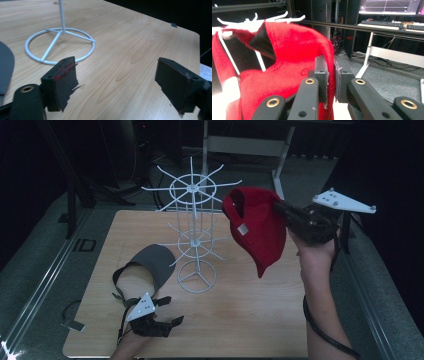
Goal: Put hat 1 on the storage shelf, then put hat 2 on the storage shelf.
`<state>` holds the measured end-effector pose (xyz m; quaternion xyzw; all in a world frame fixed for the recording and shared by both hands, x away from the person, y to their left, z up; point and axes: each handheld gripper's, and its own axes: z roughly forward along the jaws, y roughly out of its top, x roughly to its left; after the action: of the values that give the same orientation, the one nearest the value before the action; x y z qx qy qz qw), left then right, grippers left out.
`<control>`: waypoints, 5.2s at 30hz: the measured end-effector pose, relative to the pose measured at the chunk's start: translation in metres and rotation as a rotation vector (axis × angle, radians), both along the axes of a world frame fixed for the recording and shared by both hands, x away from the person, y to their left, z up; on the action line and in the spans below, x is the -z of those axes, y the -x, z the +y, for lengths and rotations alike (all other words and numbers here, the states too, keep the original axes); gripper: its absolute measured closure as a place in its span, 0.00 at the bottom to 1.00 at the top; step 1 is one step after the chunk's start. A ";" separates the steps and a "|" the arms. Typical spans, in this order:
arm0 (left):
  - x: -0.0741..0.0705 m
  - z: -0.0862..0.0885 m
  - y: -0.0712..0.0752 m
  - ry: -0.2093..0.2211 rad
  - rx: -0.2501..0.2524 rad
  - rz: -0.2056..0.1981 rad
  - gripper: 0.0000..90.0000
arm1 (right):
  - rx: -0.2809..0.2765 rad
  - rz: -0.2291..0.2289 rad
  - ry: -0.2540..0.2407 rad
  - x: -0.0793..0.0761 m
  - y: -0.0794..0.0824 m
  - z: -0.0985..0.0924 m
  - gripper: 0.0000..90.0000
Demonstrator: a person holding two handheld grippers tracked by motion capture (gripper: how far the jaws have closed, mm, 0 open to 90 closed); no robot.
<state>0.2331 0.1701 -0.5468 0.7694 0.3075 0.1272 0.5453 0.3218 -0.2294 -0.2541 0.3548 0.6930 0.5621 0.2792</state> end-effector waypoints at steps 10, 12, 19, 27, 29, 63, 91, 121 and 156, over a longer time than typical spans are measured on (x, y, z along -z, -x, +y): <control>0.002 0.000 -0.001 -0.006 -0.008 0.013 0.18 | -0.067 0.042 -0.002 0.030 0.015 -0.004 0.91; 0.002 0.000 -0.001 -0.007 -0.005 0.016 0.18 | -0.085 0.041 0.003 0.034 0.019 -0.005 0.91; 0.003 -0.002 0.000 -0.022 0.001 0.022 0.18 | -0.126 0.050 -0.033 0.046 0.028 -0.013 0.86; 0.004 -0.003 0.000 -0.027 0.012 0.033 0.18 | -0.145 0.053 -0.052 0.062 0.039 -0.029 0.61; 0.004 -0.003 -0.001 -0.032 0.012 0.032 0.18 | -0.126 0.040 -0.042 0.065 0.042 -0.034 0.54; 0.007 0.001 -0.003 -0.043 0.010 0.070 0.18 | 0.055 0.215 0.085 0.222 0.034 -0.104 0.20; -0.007 0.068 0.014 -0.103 -0.193 0.019 0.18 | 0.151 0.219 0.103 0.286 0.055 -0.141 0.20; 0.009 0.111 -0.019 -0.318 -0.461 0.205 0.26 | 0.188 0.228 0.123 0.295 0.055 -0.139 0.20; -0.010 0.114 -0.024 -0.181 -0.301 -0.019 0.95 | 0.185 0.243 0.141 0.297 0.055 -0.138 0.20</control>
<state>0.2569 0.2844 -0.5365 0.7592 0.4013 0.2421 0.4516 0.2671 -0.3669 -0.5511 0.4620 0.7238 0.4367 0.2681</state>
